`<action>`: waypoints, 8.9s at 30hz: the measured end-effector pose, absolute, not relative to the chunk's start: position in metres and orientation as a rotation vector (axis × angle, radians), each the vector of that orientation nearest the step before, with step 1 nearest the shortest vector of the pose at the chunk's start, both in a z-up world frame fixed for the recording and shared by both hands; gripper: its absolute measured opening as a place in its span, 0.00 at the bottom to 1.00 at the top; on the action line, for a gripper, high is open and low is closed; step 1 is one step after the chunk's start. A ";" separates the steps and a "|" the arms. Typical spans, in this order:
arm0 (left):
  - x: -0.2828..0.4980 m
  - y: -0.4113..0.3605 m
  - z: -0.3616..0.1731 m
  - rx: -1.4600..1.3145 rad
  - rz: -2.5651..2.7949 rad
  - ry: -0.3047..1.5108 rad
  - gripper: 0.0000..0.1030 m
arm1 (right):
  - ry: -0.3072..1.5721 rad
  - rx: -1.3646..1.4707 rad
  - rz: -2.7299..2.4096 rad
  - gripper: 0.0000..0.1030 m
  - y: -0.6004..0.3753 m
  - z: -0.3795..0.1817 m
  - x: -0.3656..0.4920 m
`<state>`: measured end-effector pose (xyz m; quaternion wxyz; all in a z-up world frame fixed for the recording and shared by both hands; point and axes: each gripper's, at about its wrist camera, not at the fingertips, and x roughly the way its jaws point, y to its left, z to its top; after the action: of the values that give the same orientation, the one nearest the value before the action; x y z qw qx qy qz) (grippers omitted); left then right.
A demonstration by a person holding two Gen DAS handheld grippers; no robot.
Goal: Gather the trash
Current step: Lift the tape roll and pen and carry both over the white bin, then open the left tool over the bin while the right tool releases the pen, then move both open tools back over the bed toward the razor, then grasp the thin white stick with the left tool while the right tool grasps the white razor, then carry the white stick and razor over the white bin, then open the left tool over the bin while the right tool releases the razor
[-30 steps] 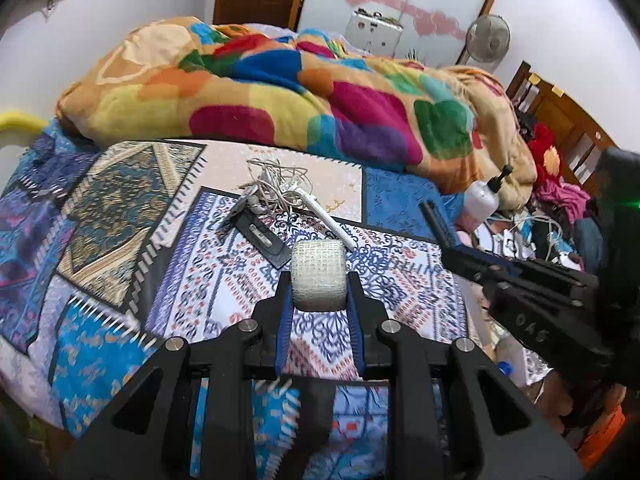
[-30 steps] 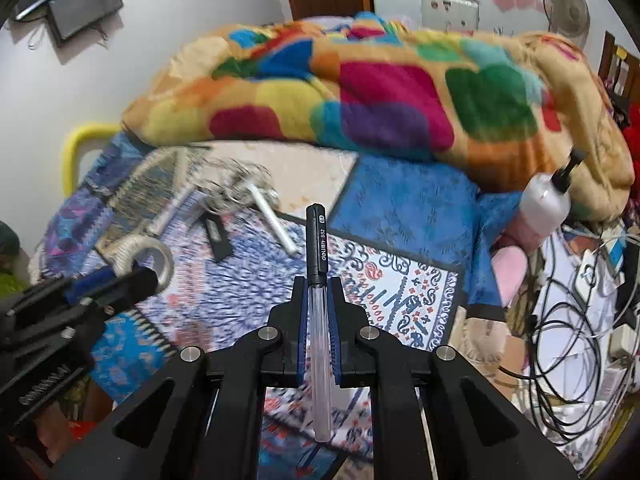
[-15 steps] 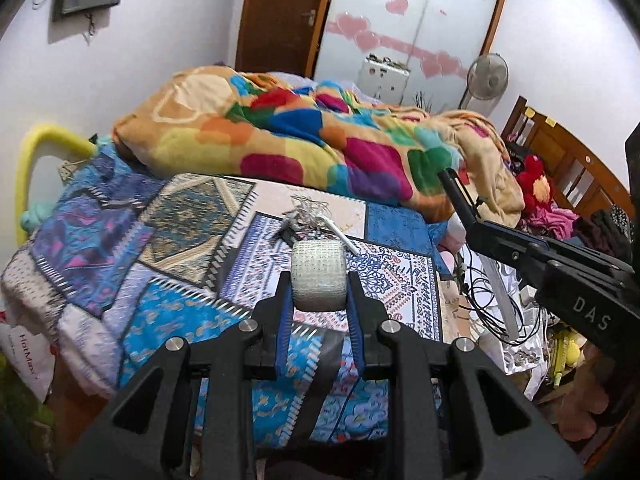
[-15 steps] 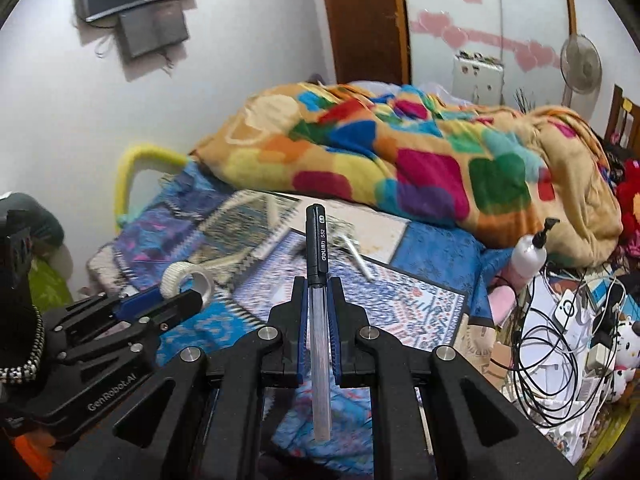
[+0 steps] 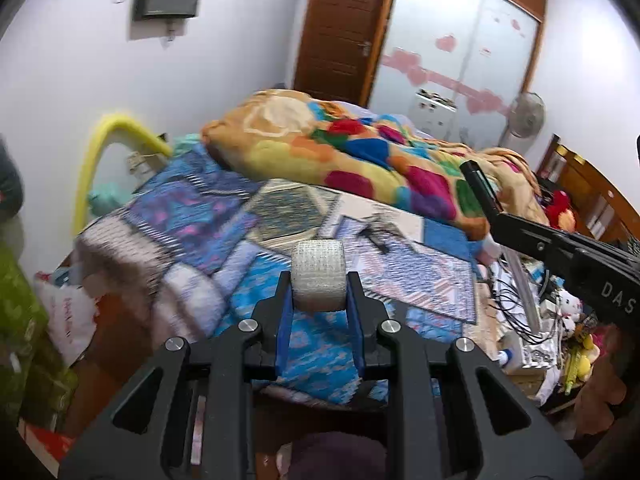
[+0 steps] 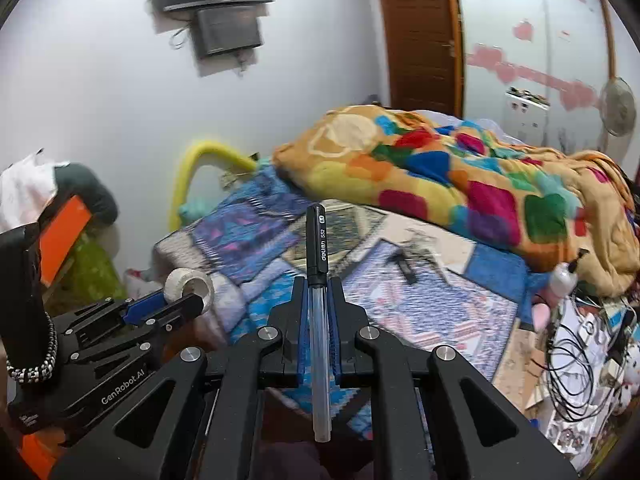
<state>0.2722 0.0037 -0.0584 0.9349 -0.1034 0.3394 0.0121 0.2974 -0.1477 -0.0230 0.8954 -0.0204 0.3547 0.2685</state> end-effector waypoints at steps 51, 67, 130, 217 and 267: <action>0.193 0.209 -0.342 -0.600 0.393 1.305 0.25 | 1.544 -0.298 0.947 0.10 0.140 -0.293 0.275; 0.172 0.214 -0.264 -0.564 0.451 1.141 0.30 | 1.305 -0.410 0.990 0.19 0.114 -0.228 0.260; 0.591 -0.093 -0.241 -0.185 -0.131 1.067 0.31 | 0.972 -0.137 0.439 0.42 -0.242 -0.201 0.518; 0.263 0.024 -0.077 -0.273 0.116 0.745 0.01 | 0.766 -0.160 0.669 0.08 -0.135 -0.046 0.312; 0.164 0.213 -0.313 -0.640 0.508 1.185 0.22 | 1.325 -0.583 1.030 0.12 0.145 -0.262 0.241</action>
<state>0.1644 0.2130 -0.3130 0.7521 -0.2933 0.5425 0.2326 0.2411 0.1451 -0.2617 0.6308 -0.2545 0.5789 0.4497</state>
